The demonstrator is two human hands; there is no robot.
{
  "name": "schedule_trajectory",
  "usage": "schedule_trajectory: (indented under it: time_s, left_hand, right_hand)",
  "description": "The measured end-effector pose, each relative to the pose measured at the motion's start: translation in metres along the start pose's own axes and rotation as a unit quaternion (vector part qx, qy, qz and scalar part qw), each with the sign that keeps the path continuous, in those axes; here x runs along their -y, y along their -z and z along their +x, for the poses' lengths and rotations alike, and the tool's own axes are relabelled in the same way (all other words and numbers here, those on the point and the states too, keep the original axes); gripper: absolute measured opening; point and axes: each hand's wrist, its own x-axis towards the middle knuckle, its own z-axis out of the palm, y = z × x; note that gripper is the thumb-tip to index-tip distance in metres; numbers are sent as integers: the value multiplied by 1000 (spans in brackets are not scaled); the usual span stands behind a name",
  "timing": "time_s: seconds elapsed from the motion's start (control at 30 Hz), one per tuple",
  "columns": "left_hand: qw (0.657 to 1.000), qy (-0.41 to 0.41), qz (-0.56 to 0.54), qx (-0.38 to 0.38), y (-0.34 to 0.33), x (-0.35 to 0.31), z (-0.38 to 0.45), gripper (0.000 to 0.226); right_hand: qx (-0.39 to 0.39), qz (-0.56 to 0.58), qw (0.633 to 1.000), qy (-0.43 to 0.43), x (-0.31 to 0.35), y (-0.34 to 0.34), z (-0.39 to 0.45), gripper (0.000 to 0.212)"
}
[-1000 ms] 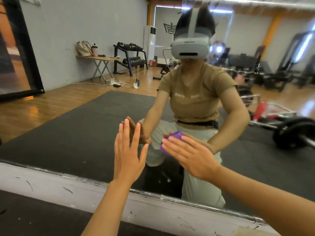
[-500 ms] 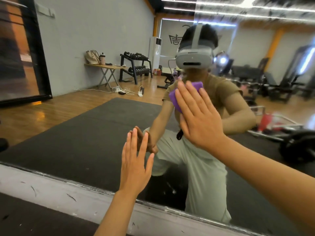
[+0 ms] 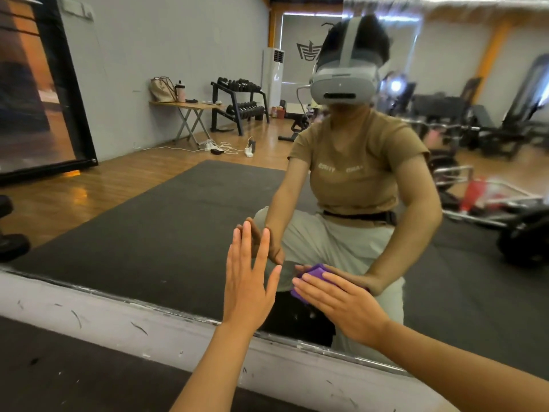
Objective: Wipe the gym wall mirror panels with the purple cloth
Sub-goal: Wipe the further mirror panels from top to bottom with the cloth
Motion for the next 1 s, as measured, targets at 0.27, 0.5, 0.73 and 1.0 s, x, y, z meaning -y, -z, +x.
schedule_trajectory:
  time_s: [0.27, 0.5, 0.73, 1.0]
  left_hand:
    - [1000, -4, -1, 27, -4, 6, -11, 73]
    - [1000, -7, -18, 22, -5, 8, -11, 71]
    - [999, 24, -27, 33, -10, 6, -21, 76]
    - [996, 45, -43, 63, -13, 8, -28, 87]
  right_hand:
    - [-185, 61, 927, -320, -87, 50, 59, 60]
    - [-158, 64, 949, -266, -16, 11, 38, 67]
    - [0, 79, 991, -106, 96, -39, -9, 88]
    - [103, 51, 993, -8, 121, -50, -26, 109]
